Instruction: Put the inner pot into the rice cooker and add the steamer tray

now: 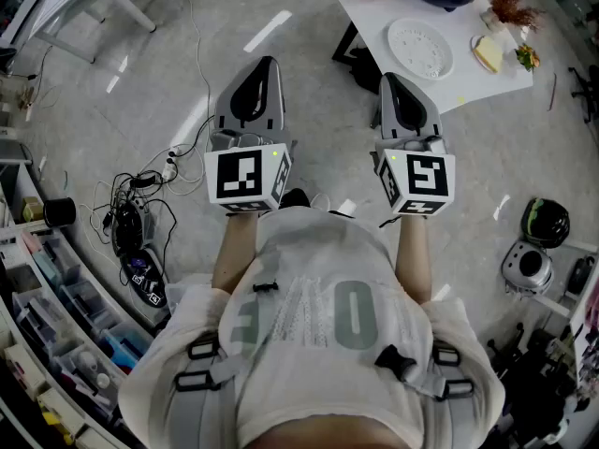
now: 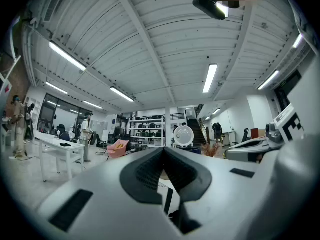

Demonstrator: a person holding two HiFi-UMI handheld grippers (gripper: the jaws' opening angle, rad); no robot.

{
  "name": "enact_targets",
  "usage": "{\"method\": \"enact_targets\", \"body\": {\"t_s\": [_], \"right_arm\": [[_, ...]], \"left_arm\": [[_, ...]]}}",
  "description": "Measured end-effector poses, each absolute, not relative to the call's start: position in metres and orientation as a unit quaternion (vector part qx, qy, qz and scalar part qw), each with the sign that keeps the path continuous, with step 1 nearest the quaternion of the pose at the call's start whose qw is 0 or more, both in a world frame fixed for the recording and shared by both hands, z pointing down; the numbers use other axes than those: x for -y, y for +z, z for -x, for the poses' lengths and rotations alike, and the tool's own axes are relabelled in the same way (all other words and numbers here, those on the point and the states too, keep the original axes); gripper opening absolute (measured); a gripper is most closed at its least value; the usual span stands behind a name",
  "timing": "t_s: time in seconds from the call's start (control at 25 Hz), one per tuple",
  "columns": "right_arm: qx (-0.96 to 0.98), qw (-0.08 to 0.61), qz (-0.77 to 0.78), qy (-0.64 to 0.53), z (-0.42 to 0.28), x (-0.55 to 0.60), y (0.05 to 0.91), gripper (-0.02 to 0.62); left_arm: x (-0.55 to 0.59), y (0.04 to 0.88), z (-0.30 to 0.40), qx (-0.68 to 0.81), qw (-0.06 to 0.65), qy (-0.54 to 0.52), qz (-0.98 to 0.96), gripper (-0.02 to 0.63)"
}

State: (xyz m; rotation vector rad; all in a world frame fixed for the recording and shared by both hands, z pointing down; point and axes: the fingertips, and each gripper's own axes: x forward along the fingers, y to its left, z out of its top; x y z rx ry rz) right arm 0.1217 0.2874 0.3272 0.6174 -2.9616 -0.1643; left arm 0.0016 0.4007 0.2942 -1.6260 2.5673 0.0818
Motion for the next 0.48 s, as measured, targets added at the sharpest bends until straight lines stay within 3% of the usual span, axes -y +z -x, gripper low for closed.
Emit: {"method": "enact_targets", "body": {"t_s": [0.48], "right_arm": [[0.974,0.056,-0.217,-0.019,-0.125,-0.277,0.332,0.008]], "left_arm": [[-0.389,0.293,0.003,-0.840,0.045,0.021,0.541,0.020]]}}
